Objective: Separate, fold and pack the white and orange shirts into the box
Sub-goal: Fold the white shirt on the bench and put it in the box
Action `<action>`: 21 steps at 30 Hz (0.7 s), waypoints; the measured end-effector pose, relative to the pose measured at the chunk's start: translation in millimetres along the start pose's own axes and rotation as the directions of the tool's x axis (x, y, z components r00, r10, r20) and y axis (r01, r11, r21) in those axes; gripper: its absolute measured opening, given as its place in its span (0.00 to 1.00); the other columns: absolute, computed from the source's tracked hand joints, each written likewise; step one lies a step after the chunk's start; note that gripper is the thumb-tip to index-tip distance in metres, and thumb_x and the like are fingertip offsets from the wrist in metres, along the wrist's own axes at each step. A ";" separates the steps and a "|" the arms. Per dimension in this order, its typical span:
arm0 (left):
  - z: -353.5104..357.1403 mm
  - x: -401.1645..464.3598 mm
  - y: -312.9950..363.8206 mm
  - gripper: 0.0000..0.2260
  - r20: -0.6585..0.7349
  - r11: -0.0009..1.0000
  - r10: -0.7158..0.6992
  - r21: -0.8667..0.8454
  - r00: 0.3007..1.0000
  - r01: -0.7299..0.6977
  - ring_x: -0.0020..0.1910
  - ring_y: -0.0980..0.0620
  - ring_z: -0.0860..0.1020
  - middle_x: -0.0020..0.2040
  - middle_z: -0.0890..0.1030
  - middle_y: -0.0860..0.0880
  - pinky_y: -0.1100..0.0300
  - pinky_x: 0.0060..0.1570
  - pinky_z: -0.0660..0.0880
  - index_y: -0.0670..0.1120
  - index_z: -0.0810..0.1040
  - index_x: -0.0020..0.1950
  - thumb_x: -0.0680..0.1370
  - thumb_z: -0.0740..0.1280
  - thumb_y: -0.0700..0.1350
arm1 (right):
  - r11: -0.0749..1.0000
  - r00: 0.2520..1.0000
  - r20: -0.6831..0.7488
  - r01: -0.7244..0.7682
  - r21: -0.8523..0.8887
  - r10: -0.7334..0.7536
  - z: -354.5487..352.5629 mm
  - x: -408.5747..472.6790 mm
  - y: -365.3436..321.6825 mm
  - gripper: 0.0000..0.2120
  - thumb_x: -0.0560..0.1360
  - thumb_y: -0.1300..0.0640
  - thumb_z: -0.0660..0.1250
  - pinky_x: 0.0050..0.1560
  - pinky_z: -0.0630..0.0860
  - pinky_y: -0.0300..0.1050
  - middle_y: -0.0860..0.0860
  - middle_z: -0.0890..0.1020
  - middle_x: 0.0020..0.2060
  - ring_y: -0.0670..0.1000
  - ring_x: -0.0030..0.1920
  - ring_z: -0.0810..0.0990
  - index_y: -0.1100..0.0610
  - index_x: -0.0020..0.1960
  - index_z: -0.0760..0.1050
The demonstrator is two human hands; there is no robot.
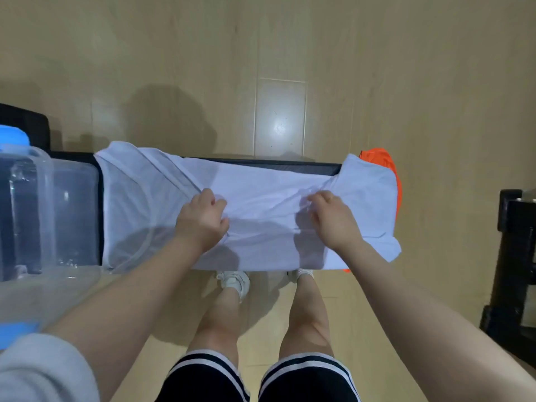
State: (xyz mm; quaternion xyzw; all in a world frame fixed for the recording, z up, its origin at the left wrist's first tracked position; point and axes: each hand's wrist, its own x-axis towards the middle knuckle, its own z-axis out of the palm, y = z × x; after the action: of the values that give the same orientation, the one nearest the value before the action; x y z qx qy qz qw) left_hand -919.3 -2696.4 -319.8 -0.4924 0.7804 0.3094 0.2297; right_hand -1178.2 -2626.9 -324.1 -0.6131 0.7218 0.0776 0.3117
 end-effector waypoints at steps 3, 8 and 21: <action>-2.0 11.7 34.1 0.19 -0.039 0.990 0.085 -0.109 0.996 -0.088 0.52 0.40 0.75 0.56 0.75 0.41 0.50 0.47 0.72 0.40 0.75 0.59 0.76 0.53 0.47 | 0.968 0.970 -0.177 -0.128 0.217 0.168 -12.5 5.7 25.1 0.14 0.76 0.62 0.58 0.55 0.72 0.56 0.62 0.73 0.60 0.64 0.56 0.72 0.63 0.61 0.72; 5.7 57.6 108.8 0.14 -0.118 0.946 0.166 -0.262 0.979 -0.192 0.60 0.43 0.72 0.61 0.73 0.44 0.51 0.57 0.70 0.43 0.74 0.62 0.79 0.60 0.45 | 0.904 0.939 -0.176 -0.214 0.371 0.295 -42.4 37.1 87.3 0.14 0.79 0.61 0.56 0.63 0.64 0.50 0.60 0.74 0.62 0.61 0.63 0.70 0.62 0.62 0.72; 19.5 119.4 204.9 0.10 -0.217 0.949 -0.129 -0.309 0.968 0.057 0.50 0.39 0.73 0.49 0.76 0.38 0.49 0.48 0.69 0.38 0.74 0.53 0.74 0.66 0.42 | 0.708 0.914 0.377 -0.364 0.605 0.148 -71.3 116.0 148.3 0.07 0.74 0.63 0.63 0.27 0.67 0.35 0.51 0.75 0.32 0.47 0.29 0.72 0.57 0.48 0.78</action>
State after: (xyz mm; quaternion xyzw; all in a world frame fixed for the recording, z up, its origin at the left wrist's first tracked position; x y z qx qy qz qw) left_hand -1153.8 -2691.1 -360.1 -0.5909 0.7217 0.3529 0.0731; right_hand -1348.2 -2724.1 -370.8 -0.3350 0.7241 -0.0486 0.6009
